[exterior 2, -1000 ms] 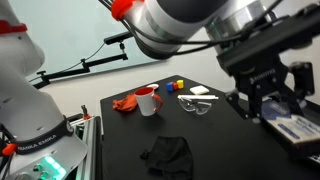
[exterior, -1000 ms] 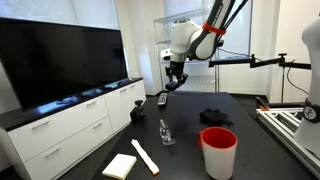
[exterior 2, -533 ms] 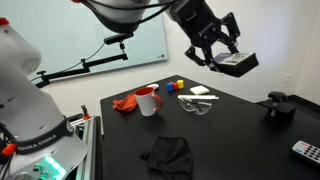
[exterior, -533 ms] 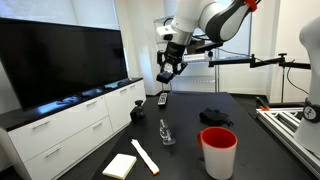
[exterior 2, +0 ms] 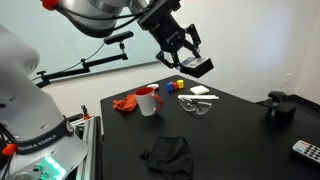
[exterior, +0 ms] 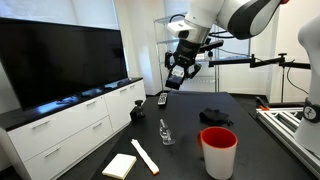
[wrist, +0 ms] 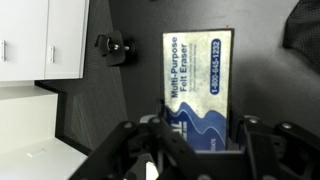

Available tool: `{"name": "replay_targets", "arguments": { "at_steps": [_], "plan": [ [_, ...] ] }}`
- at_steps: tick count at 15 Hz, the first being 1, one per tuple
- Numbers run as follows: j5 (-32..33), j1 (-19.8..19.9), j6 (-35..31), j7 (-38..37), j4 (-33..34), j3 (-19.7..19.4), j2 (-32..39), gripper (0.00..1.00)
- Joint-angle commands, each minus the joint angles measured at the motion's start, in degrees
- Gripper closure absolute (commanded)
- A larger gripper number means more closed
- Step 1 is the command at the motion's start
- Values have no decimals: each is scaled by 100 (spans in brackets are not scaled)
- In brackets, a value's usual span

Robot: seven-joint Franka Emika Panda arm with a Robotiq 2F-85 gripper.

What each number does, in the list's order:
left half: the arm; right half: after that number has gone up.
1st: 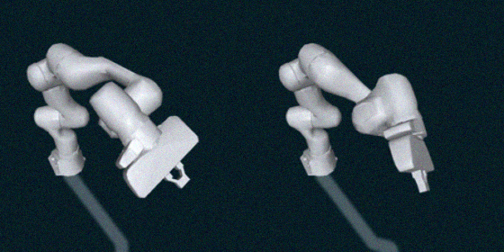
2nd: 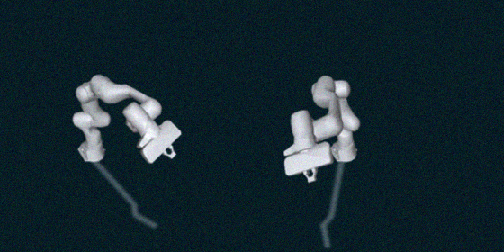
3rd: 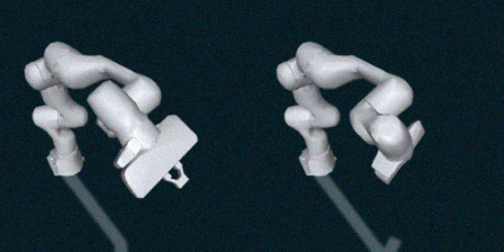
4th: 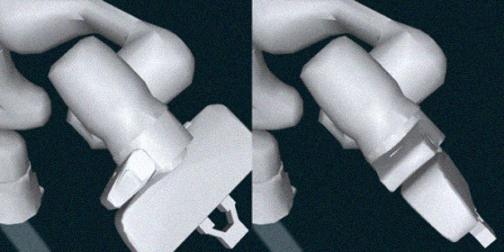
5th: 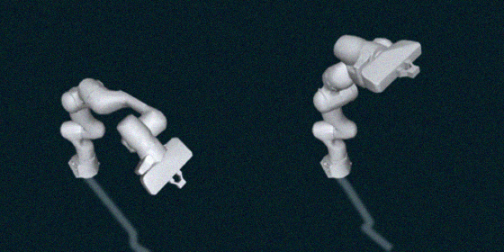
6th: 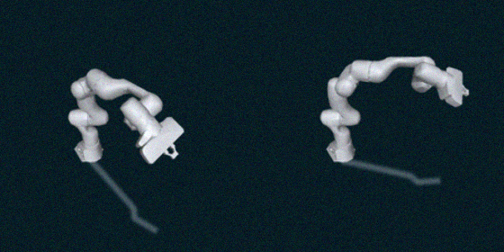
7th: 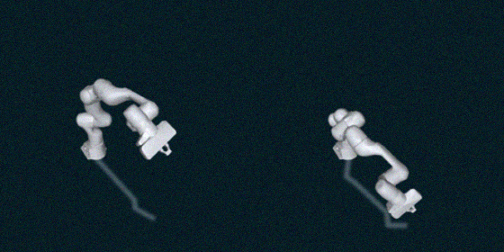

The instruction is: Put the black box on top of the white and red mug.

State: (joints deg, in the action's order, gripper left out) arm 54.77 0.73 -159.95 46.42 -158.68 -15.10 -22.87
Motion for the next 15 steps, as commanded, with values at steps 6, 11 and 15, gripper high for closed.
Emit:
{"name": "replay_targets", "arguments": {
  "at_steps": [6,11,15],
  "plan": [
    [-777,-1232,579,914,1,-332,-298,69],
    [-574,-1167,549,545,1,-168,-115,44],
    [-575,-1173,552,570,2,-205,-132,69]
  ]
}}
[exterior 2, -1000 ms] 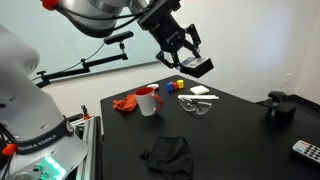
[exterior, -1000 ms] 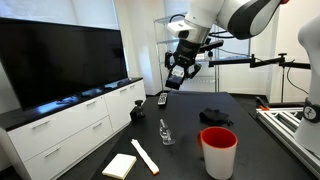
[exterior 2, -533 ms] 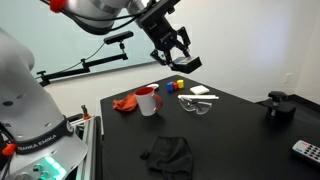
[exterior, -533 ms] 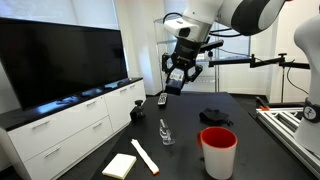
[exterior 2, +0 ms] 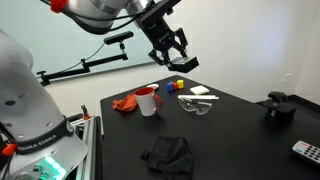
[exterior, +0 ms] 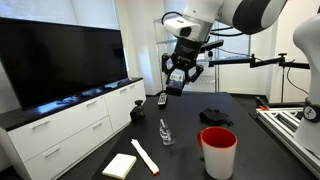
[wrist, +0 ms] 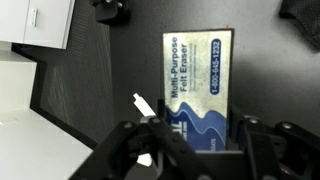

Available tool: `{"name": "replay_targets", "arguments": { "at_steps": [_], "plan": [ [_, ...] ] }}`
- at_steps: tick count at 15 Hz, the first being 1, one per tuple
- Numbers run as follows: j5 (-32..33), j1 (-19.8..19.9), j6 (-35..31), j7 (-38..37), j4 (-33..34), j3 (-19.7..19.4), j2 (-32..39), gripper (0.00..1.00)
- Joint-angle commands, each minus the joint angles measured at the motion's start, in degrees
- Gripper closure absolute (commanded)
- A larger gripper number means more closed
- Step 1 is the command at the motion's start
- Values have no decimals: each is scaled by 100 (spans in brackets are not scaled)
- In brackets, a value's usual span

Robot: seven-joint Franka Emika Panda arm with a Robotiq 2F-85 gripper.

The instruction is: Put the black box on top of the white and red mug.

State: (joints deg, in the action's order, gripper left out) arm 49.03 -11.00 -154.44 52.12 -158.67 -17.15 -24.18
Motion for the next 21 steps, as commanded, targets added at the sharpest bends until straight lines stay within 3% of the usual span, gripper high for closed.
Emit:
{"name": "replay_targets", "arguments": {
  "at_steps": [1,4,8,13,16,21],
  "plan": [
    [-83,-95,-200,233,-11,-135,80,69],
    [-191,-601,-659,780,-65,-280,217,69],
    [-479,-1575,-913,1224,-78,-429,345,69],
    [-1536,-2938,-265,1934,-104,-945,374,69],
    [-1636,-3206,172,2087,-106,-1096,220,69],
    [-1325,-3250,608,2140,-99,-1306,0,69]
  ]
}}
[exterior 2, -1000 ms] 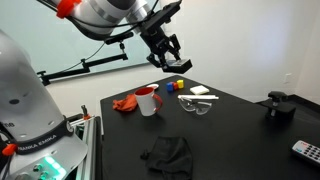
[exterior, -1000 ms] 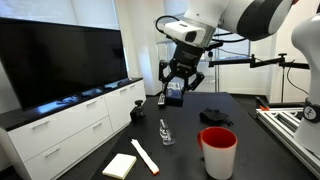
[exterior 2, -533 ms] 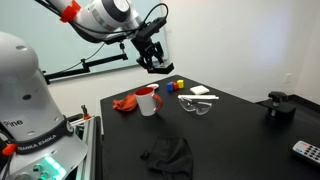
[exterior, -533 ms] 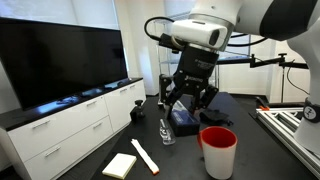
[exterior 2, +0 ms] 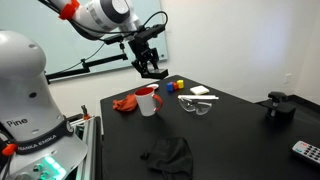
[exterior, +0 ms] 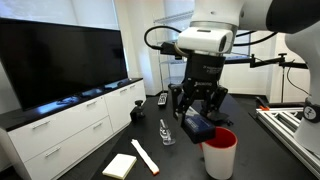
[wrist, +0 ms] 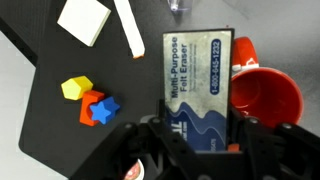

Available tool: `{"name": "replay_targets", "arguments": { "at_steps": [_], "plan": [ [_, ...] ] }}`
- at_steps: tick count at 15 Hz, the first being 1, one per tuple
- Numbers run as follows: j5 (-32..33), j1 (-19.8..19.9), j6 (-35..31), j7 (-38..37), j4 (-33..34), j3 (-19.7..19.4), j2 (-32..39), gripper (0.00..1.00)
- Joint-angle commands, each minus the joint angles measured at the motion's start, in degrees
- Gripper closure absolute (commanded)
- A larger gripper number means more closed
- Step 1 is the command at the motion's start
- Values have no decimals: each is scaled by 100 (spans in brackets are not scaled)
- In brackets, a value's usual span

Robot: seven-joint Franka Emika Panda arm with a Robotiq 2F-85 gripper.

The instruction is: Put the black box on top of the white and red mug.

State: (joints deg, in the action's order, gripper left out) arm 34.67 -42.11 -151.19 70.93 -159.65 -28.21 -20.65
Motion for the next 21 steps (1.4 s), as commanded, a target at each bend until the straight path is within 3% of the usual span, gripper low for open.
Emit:
{"name": "replay_targets", "arguments": {
  "at_steps": [1,10,21],
  "plan": [
    [172,-155,333,307,0,-237,-386,69],
    [702,-875,150,769,-26,-755,-93,69],
    [1190,-1766,33,1203,-26,-2105,39,69]
  ]
}}
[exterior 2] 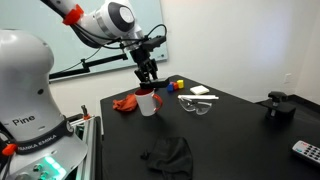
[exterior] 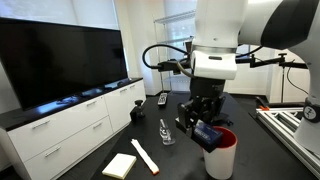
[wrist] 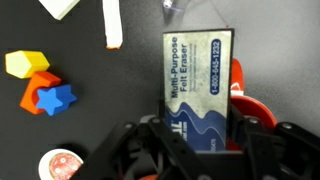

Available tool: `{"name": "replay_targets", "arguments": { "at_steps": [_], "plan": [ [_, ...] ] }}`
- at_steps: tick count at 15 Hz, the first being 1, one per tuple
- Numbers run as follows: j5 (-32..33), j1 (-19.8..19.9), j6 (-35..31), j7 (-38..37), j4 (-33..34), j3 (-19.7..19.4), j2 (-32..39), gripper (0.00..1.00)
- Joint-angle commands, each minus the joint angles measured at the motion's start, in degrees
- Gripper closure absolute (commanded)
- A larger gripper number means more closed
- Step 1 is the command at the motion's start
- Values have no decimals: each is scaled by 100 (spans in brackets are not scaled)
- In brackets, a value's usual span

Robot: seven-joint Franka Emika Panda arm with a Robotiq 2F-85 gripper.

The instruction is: Put the black box on top of the white and red mug.

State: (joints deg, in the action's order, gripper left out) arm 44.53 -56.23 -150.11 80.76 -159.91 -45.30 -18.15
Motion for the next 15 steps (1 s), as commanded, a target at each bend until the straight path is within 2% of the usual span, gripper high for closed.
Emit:
{"name": "replay_targets", "arguments": {
  "at_steps": [1,7,15],
  "plan": [
    [235,-486,-97,232,3,-516,-237,69],
    [647,-1230,-4,19,19,-1028,-441,69],
    [1347,-1671,583,-291,20,-1457,-1095,69]
  ]
}}
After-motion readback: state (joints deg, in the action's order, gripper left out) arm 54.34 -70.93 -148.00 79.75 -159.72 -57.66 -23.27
